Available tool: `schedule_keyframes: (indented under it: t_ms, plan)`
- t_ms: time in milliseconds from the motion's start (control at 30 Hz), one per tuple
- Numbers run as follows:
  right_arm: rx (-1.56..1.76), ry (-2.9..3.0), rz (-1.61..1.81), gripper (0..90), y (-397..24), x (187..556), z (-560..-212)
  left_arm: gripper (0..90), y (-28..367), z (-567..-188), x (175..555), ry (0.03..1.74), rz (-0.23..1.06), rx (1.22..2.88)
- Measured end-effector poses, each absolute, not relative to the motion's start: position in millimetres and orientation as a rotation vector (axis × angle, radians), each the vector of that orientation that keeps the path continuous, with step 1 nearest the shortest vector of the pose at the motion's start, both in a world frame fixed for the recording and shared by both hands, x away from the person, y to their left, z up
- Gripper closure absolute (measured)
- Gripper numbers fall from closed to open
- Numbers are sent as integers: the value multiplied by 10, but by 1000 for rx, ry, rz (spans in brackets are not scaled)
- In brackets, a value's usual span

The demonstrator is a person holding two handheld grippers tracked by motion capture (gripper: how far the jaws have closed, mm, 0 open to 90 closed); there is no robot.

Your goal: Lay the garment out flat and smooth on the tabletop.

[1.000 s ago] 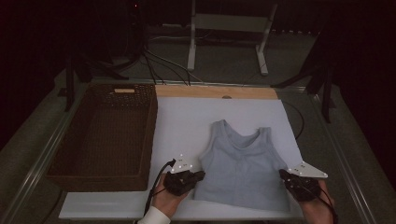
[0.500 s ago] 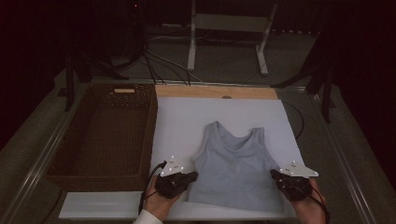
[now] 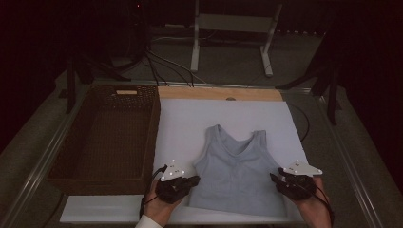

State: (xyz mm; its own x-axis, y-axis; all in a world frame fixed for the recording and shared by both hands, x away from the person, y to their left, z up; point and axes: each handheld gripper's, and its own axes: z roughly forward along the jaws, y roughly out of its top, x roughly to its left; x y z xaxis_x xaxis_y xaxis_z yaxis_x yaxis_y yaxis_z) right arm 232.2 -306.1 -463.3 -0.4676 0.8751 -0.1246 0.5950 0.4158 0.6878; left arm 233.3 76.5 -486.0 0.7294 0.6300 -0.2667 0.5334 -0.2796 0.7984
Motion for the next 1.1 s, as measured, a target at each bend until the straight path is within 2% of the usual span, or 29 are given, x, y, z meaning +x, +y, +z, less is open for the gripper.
schedule_keyframes:
  t_ms: [133,400,500,633,700,1100]
  plan:
    - [1274,2168,805,434,-3068,2461,-4595,891,762,-4864,2334,889,125,1949]
    - [1335,2177,803,394,-3055,2732,-4644,889,743,-4880,2355,889,126,1954]
    - [1368,2198,774,482,-3057,2789,-4725,889,731,-4888,2359,890,124,1955]
    - [1394,2245,790,740,-3091,2795,-4780,888,717,-4911,2377,893,118,1964]
    - [1391,2249,782,824,-3101,2773,-4779,888,700,-4926,2380,895,112,1968]
    - [1393,2242,757,853,-3215,2571,-4711,886,574,-4944,2290,860,71,1986]
